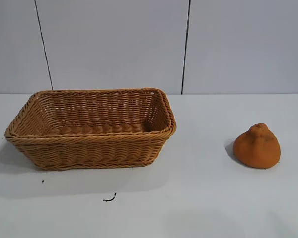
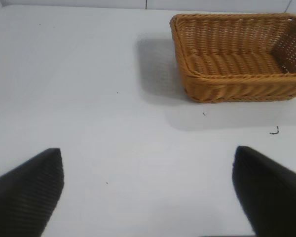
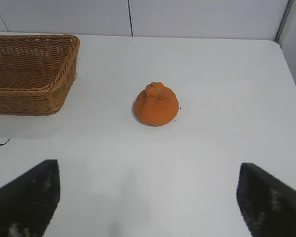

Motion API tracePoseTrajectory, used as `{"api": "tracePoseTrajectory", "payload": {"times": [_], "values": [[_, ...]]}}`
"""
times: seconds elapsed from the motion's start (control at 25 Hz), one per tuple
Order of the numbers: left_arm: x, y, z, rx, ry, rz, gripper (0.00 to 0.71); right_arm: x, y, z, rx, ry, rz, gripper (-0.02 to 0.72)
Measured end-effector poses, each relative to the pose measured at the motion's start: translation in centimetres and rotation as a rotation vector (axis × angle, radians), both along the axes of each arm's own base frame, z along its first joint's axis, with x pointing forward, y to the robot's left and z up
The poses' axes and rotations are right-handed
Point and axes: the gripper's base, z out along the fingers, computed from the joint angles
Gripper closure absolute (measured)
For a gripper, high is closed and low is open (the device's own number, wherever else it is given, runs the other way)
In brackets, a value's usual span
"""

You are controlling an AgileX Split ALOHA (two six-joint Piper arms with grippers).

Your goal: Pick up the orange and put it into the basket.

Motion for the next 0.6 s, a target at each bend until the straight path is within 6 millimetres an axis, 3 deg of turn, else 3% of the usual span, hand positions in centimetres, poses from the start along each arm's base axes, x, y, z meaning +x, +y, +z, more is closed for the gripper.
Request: {"api": "tracePoseTrajectory", "payload": {"times": [0.44, 0.52, 0.6], "values": [[0.0, 0.0, 0.0, 0.000, 0.000, 0.000, 0.044, 0.0, 0.0, 0.2, 0.000, -0.010, 0.000, 0.031], [0.0, 0.0, 0.0, 0.000, 0.000, 0.000, 0.044, -0.1, 0.0, 0.5, 0.001, -0.022, 0.000, 0.031], [0.0, 0.0, 0.0, 0.000, 0.000, 0.000, 0.044, 0.1, 0.0, 2.1, 0.001, -0.028, -0.001, 0.031]]}}
